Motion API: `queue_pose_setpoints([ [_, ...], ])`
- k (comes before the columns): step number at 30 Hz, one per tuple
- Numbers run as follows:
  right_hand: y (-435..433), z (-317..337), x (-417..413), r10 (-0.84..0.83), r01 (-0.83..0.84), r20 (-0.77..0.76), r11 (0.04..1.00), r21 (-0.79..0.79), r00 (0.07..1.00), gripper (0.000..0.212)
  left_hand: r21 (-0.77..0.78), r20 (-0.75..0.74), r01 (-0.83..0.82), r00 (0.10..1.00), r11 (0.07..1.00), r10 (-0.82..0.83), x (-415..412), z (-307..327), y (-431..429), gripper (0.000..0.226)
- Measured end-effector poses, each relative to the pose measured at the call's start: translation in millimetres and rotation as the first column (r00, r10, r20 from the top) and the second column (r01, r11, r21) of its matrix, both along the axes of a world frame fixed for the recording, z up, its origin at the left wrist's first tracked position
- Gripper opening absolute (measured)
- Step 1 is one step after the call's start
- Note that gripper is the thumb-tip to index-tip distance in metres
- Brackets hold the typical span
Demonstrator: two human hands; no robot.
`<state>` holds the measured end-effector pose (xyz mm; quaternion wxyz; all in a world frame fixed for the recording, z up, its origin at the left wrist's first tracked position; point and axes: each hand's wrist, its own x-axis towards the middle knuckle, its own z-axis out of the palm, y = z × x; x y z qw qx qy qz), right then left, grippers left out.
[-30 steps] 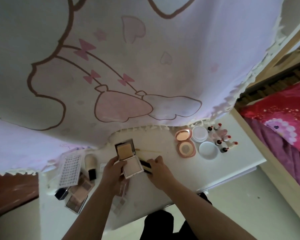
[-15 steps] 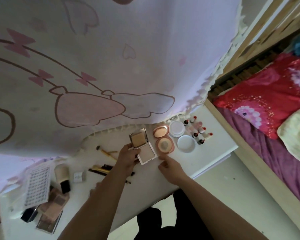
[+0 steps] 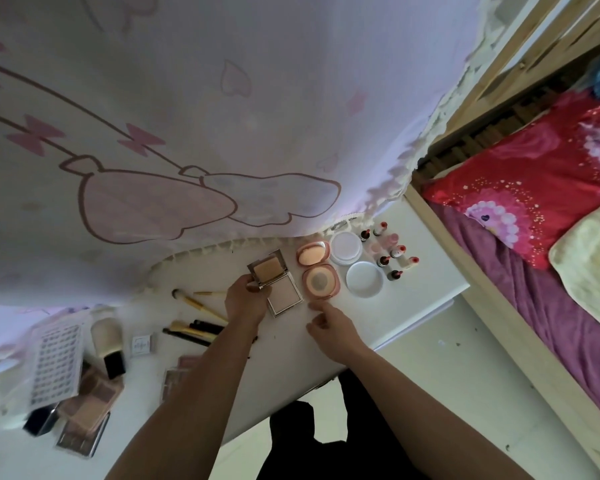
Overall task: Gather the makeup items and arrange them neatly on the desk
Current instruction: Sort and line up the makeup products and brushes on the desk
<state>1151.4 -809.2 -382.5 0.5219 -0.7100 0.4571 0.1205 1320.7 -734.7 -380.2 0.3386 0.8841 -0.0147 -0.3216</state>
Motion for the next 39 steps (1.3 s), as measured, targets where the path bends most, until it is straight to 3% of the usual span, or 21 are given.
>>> queue_pose_setpoints([
  [10, -1.6, 1.5, -1.6, -0.013, 0.013, 0.011, 1.000, 0.013, 1.000, 0.044, -0.076, -0.073, -0.022, 0.997, 0.997, 0.017, -5.4, -9.9, 4.8, 0.041],
  [16, -0.1, 12.3, 7.1, -0.038, 0.036, -0.023, 0.996, -0.085, 0.999, 0.020, -0.009, 0.123, 0.132, 0.984, 0.991, -0.130, -6.6, 13.8, 30.3, 0.027],
  [23, 25.2, 21.7, 40.9, 0.041, -0.035, 0.044, 0.990, -0.139, 0.998, 0.029, 0.111, 0.270, 0.280, 0.915, 0.954, -0.300, 3.3, 23.6, 117.2, 0.029],
  [29, 71.6, 17.4, 63.6, 0.232, -0.233, -0.024, 0.962, -0.142, 0.972, 0.037, 0.338, 0.326, 0.479, 0.749, 0.810, -0.578, -1.9, 15.2, 193.8, 0.039],
  [33, 104.1, 16.8, 70.5, 0.323, -0.328, -0.056, 0.928, -0.178, 0.945, 0.044, 0.439, 0.248, 0.610, 0.623, 0.660, -0.742, -5.9, 11.0, 231.0, 0.076],
  [36, 124.3, 15.9, 76.1, 0.368, -0.370, -0.046, 0.909, -0.191, 0.929, 0.046, 0.403, 0.257, 0.582, 0.668, 0.706, -0.698, 2.0, 8.0, 246.1, 0.090],
  [39, 141.4, 14.7, 84.6, 0.405, -0.404, -0.035, 0.895, -0.190, 0.914, 0.046, 0.384, 0.250, 0.545, 0.716, 0.745, -0.652, 14.3, 3.5, 259.4, 0.078],
])
